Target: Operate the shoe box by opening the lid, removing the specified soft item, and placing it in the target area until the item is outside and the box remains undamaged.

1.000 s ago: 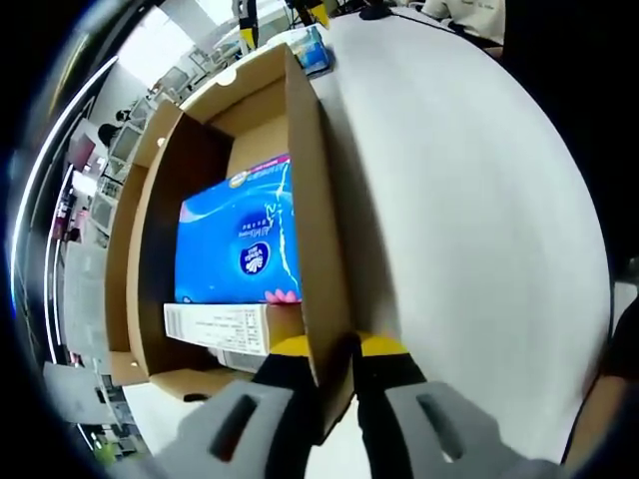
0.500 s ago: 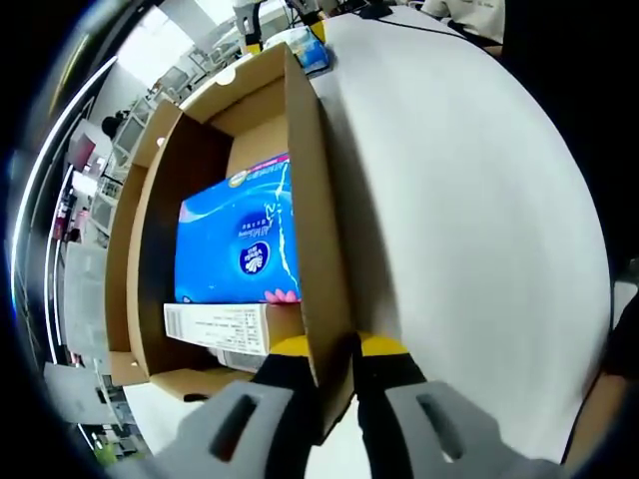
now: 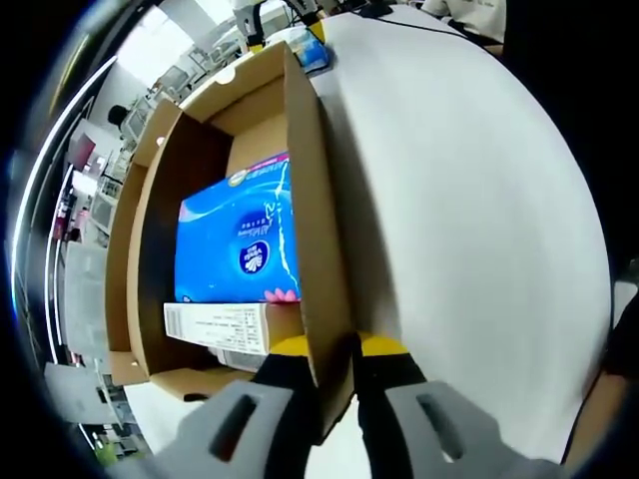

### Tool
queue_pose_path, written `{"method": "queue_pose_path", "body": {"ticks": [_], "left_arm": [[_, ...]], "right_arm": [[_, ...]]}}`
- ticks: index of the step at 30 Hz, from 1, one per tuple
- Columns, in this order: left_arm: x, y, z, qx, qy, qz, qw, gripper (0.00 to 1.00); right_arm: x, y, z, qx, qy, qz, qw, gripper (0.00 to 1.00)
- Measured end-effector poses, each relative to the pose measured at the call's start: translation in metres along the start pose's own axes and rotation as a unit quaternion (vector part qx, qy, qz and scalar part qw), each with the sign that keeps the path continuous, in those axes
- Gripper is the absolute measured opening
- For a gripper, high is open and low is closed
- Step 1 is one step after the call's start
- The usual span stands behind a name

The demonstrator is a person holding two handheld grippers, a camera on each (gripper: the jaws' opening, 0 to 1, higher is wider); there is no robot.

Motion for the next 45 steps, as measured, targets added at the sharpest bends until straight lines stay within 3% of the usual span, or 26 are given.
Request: {"method": "queue_pose_path", "body": {"ticks": [14, 18, 22, 45], "left_arm": [[0.000, 0.000, 0.000, 0.001, 0.001, -0.004, 1.0000, 0.11], [0.000, -0.001, -0.001, 0.001, 0.001, -0.003, 1.0000, 0.11], [0.000, -0.001, -0.001, 0.001, 0.000, -0.003, 1.0000, 0.11], [0.000, 0.000, 0.000, 0.000, 0.002, -0.005, 1.0000, 0.12]], "right_arm": [[-0.008, 0.011, 0.003, 0.016, -0.001, 0.016, 0.9997, 0.57], [-0.002, 0.006, 0.008, 0.016, -0.001, 0.000, 0.9999, 0.57], [-0.001, 0.006, 0.005, -0.004, -0.002, 0.003, 1.0000, 0.58], [-0.007, 0.006, 0.003, 0.003, -0.013, 0.001, 0.9999, 0.60]]}}
Point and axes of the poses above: the point that each gripper's makers call its tool centre point, and the gripper's own axes: x roughly forward along the fingers, z roughly to its right, y roughly out of its top, the point moved 6 cm from there along -x, roughly backward along the fingers, and after that the axes turned 11 degrees about -y, right-handed, at the moved point
